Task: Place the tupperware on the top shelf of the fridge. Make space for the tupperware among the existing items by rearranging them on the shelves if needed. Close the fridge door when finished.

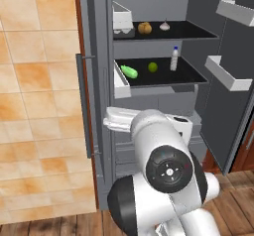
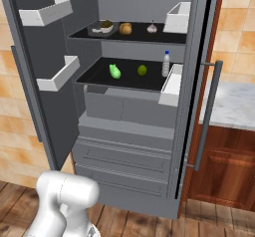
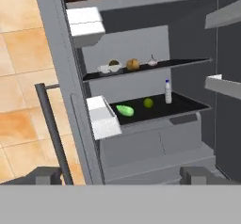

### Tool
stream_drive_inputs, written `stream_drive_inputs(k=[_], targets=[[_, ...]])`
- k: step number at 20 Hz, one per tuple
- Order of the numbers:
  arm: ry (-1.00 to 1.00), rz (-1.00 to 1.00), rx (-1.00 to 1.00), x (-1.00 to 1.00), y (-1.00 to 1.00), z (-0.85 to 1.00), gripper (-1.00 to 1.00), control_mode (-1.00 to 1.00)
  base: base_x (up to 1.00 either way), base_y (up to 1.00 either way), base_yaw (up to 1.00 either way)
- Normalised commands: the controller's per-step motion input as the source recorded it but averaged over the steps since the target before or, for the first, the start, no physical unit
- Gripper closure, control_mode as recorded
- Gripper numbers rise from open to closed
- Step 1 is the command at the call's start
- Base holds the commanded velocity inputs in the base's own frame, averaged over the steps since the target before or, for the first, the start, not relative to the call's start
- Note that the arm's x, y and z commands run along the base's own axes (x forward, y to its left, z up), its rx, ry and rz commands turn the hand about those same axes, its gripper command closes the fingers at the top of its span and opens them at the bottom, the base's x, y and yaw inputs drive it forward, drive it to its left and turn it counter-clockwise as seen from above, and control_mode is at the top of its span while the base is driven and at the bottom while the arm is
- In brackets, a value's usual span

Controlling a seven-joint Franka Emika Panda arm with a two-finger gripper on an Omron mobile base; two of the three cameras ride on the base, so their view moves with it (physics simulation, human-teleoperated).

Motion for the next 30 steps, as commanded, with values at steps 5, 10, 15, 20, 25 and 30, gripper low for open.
stream_drive_inputs(k=[5, 10, 15, 20, 25, 30], targets=[[-0.22, -0.03, -0.05, 0.55, 1.00, -0.25, -1.00, -1.00, 0.00, 0.00, 0.00], [-0.05, -0.33, -0.05, 0.90, 1.00, -0.35, -1.00, -1.00, 0.00, 0.00, 0.00], [-0.01, -0.34, -0.06, 0.70, 0.61, -0.14, -1.00, -1.00, 0.00, 0.00, 0.00], [-0.01, -0.20, -0.03, 0.84, 0.35, -0.22, -1.00, -1.00, 0.00, 0.00, 0.00], [0.00, -0.19, -0.01, 0.94, 0.11, -0.29, -1.00, -1.00, 0.00, 0.00, 0.00], [0.00, -0.13, 0.00, 0.83, 0.00, -0.12, -1.00, -1.00, 0.00, 0.00, 0.00]])
